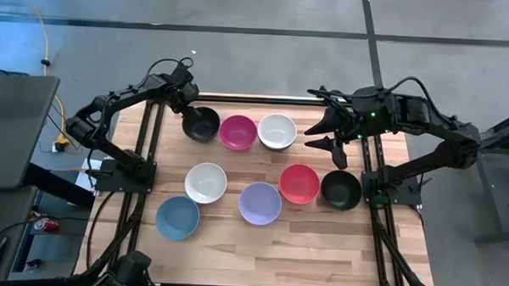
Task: Nest bowls inside each other
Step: Stack the top black bowl on top of the white bowl
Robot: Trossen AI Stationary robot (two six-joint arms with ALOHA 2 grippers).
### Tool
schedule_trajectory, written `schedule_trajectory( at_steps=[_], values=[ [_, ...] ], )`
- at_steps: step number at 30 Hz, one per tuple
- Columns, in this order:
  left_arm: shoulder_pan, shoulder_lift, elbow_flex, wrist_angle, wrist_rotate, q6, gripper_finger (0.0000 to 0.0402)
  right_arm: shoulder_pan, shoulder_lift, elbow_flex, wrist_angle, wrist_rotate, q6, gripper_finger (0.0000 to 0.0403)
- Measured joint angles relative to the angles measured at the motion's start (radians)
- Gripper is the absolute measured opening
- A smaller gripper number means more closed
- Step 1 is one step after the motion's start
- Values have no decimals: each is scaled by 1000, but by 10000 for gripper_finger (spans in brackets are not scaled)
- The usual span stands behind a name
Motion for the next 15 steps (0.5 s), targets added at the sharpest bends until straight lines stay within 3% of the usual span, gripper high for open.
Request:
schedule_trajectory(
  at_steps=[15],
  values=[
    [-1,6,0,-50,2,-4,172,0,1,0,1,0,0,140]
  ],
)
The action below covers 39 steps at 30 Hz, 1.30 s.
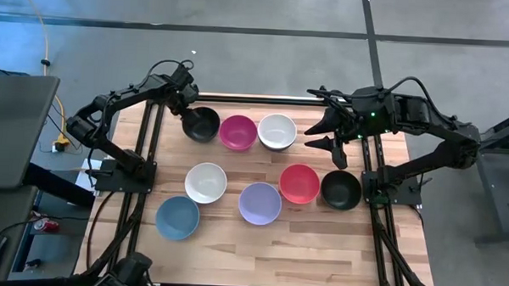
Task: Nest bowls inside each other
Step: Stack the top black bowl on top of the white bowl
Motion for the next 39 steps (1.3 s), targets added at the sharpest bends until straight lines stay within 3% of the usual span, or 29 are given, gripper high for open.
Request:
schedule_trajectory(
  at_steps=[10,20,39],
  values=[
    [0,0,0,-9,1,-18,156,0,0,0,0,0,2,140],
    [0,0,0,-1,-2,-19,9,0,4,0,0,1,3,140],
    [47,0,1,54,15,-4,1,0,27,0,0,1,0,140]
  ],
)
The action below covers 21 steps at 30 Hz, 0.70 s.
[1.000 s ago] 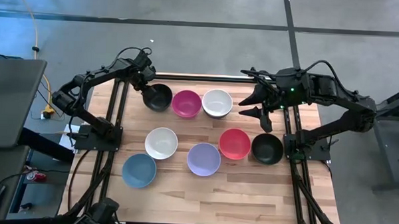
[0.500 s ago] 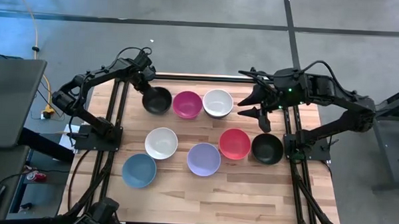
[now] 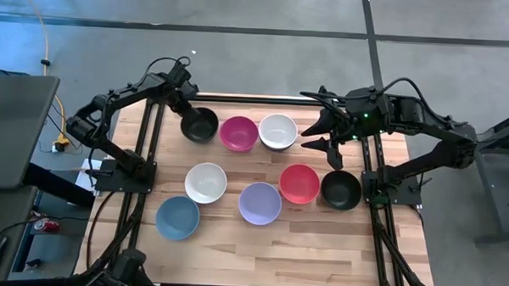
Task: Nest bowls inside each other
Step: Stack the top black bowl on top of the white bowl
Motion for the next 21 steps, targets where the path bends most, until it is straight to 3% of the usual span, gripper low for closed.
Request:
schedule_trajectory(
  at_steps=[10,21],
  values=[
    [65,0,124,-105,166,3,0,0,0,0,0,0,-4,140],
    [42,0,239,-163,135,-16,0,0,0,0,-2,0,-14,140]
  ],
)
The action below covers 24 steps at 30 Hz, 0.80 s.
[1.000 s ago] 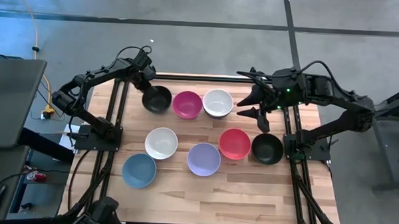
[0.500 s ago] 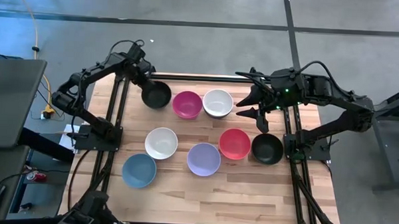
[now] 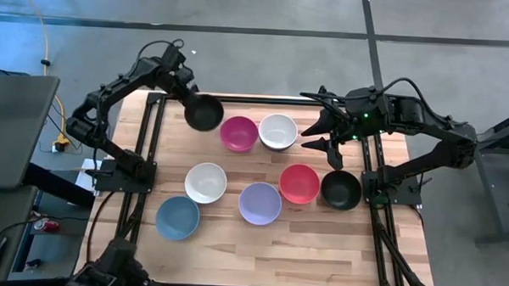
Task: Nest bowls inside each other
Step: Stack the top black bowl on top of the white bowl
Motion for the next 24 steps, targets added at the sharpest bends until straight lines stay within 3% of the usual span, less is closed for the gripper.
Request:
schedule_trajectory(
  at_steps=[9,13,24],
  values=[
    [-53,0,238,-111,4,-35,0,0,0,0,-3,0,-4,140],
    [-107,18,316,-105,77,-82,0,0,0,0,0,0,-9,140],
    [-325,287,527,-99,98,-203,0,0,0,0,-11,0,45,140]
  ],
)
